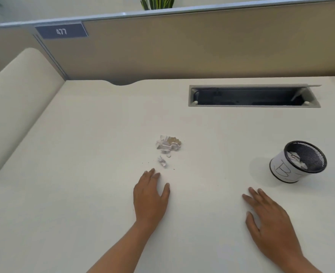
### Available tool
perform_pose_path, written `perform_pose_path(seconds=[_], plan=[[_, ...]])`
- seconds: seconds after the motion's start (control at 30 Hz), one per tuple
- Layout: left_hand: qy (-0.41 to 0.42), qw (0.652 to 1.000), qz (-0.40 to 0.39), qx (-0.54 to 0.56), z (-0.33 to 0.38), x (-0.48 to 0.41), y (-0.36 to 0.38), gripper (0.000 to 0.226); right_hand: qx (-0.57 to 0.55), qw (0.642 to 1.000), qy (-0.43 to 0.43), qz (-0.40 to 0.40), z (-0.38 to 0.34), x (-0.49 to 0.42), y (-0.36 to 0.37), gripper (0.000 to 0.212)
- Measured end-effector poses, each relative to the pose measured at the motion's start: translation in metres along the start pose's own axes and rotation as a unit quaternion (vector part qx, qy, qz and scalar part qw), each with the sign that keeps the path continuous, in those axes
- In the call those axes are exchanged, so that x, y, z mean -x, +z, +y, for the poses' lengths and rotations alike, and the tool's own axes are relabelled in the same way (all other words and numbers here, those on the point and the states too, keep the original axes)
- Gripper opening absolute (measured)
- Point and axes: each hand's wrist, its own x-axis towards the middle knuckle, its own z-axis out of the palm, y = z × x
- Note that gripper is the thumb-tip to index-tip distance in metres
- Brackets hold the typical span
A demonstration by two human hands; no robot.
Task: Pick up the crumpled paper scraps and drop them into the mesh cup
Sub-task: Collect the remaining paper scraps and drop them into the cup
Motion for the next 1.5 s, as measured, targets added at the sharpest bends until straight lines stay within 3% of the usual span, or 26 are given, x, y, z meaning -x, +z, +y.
perform_pose_path(seconds=[0.23, 0.43, 0.6, 0.8, 1.1, 1.23, 1.5], plan=[[0.045, 0.996, 0.021, 0.071, 0.006, -0.058, -0.008, 0.044, 0.006, 0.999, 0.032, -0.01, -0.01, -0.001, -0.001, 0.051], [0.103, 0.994, -0.014, 0.043, -0.003, -0.077, -0.002, 0.015, -0.001, 0.998, 0.06, 0.015, -0.023, -0.011, 0.001, 0.045], [0.087, 0.99, -0.037, 0.1, -0.011, -0.068, -0.01, 0.011, -0.062, 0.994, 0.066, 0.061, -0.059, -0.047, 0.005, 0.031], [0.049, 0.986, -0.036, 0.156, -0.021, -0.05, -0.022, 0.003, -0.095, 0.995, 0.002, 0.03, -0.127, -0.13, 0.008, 0.028], [0.076, 0.983, -0.059, 0.154, -0.008, -0.06, -0.02, 0.033, -0.042, 0.997, 0.015, -0.067, -0.187, -0.229, 0.022, 0.028], [0.123, 0.981, -0.092, 0.115, -0.002, -0.066, -0.016, 0.026, -0.014, 0.995, 0.026, -0.093, -0.189, -0.238, 0.029, 0.024], [0.127, 0.982, -0.122, 0.071, -0.006, -0.064, -0.017, 0.018, -0.003, 0.995, 0.047, -0.09, -0.186, -0.236, 0.029, 0.01]])
